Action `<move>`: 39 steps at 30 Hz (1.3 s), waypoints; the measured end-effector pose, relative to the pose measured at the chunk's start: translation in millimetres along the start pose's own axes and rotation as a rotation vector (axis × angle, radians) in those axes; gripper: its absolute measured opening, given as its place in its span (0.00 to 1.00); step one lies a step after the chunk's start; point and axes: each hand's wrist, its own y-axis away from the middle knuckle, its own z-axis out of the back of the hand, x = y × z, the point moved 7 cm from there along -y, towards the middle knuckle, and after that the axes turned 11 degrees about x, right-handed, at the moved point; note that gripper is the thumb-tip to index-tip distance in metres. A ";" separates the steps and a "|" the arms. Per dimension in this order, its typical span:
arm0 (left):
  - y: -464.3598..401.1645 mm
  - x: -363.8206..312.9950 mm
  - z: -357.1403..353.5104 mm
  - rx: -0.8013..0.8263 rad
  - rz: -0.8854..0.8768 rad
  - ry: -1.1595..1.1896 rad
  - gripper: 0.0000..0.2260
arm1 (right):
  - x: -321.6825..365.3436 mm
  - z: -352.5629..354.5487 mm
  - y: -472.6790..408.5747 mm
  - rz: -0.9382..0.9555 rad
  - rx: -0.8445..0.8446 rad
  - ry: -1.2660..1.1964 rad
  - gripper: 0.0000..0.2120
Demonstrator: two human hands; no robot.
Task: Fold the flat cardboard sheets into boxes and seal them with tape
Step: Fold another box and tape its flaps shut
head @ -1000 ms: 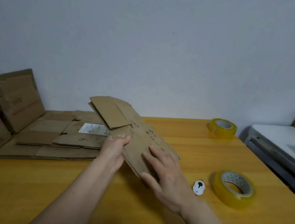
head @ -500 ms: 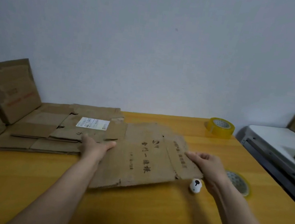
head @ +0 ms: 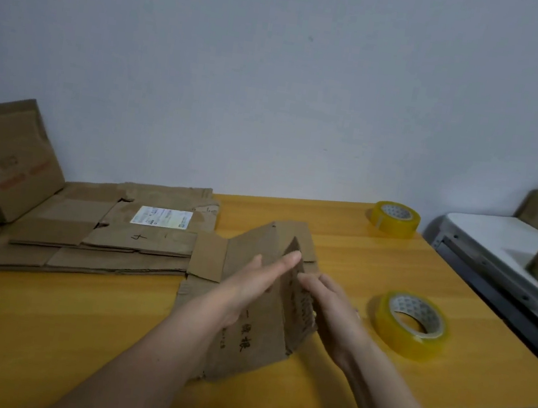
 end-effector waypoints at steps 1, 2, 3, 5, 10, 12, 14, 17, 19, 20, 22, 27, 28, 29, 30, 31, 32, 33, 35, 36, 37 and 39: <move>2.2 -5.6 0.2 -0.024 0.004 0.015 0.54 | -0.1 -4.7 -0.3 0.026 0.034 -0.013 0.17; 4.4 -10.8 1.1 -0.050 0.008 0.019 0.50 | 0.5 -10.3 -0.7 0.044 0.074 -0.040 0.16; 5.5 -14.7 2.6 -0.072 0.016 0.014 0.43 | 1.6 -17.2 -1.0 0.054 0.113 -0.074 0.14; 7.1 -21.9 2.8 -0.095 0.010 -0.001 0.17 | 4.9 -28.2 -2.0 0.067 0.159 -0.109 0.16; 15.1 -27.7 16.7 -0.285 0.060 0.112 0.12 | 9.2 -37.6 -3.2 0.088 0.106 -0.091 0.30; 20.7 -25.7 23.1 -0.341 0.066 0.188 0.11 | 10.7 -38.2 -3.1 0.096 0.068 -0.137 0.30; 22.2 -24.3 30.8 -0.369 0.042 0.212 0.14 | 10.5 -35.3 -4.7 0.075 0.015 -0.222 0.29; 27.9 -29.8 43.3 -0.368 -0.068 0.306 0.13 | 19.4 -21.9 -6.4 0.055 -0.077 -0.426 0.23; 35.7 -38.6 56.1 -0.393 -0.126 0.395 0.13 | 35.3 -8.9 -3.8 0.044 -0.146 -0.463 0.21; 39.8 -42.7 63.2 -0.408 -0.147 0.435 0.12 | 44.6 -4.5 -2.4 0.032 -0.159 -0.443 0.18; 46.9 -51.2 74.7 -0.443 -0.183 0.479 0.11 | 62.8 -4.8 0.1 -0.006 -0.107 -0.359 0.13; 57.7 -62.0 99.1 -0.577 -0.255 0.351 0.14 | 105.8 -7.5 5.5 0.052 -0.056 -0.188 0.12; 61.5 -64.5 106.8 -0.644 -0.260 0.223 0.20 | 114.7 -7.0 7.7 0.077 -0.060 -0.108 0.10; 66.1 -70.2 112.7 -0.712 -0.247 0.019 0.27 | 122.2 -8.2 10.3 0.098 -0.053 -0.023 0.09; 69.5 -78.7 115.9 -0.772 -0.219 -0.228 0.31 | 128.2 -10.6 12.2 0.116 -0.040 0.048 0.09; 71.5 -88.1 115.8 -0.819 -0.192 -0.472 0.34 | 132.0 -13.3 13.7 0.130 -0.027 0.099 0.10; 70.3 -95.5 113.6 -0.836 -0.162 -0.663 0.34 | 133.9 -16.1 14.4 0.138 -0.018 0.137 0.10; 65.7 -100.4 111.4 -0.816 -0.127 -0.770 0.35 | 134.5 -19.2 15.2 0.145 -0.012 0.163 0.10; 53.6 -102.0 110.7 -0.718 -0.060 -0.760 0.35 | 134.6 -24.7 16.2 0.165 0.001 0.195 0.12; 46.5 -98.3 112.5 -0.666 -0.031 -0.701 0.36 | 134.4 -26.3 16.6 0.174 0.010 0.206 0.13; 40.0 -92.6 114.1 -0.615 -0.006 -0.631 0.36 | 134.4 -27.2 17.4 0.183 0.018 0.212 0.14; 28.9 -74.5 117.0 -0.544 0.029 -0.491 0.37 | 135.3 -26.1 19.0 0.208 0.018 0.212 0.16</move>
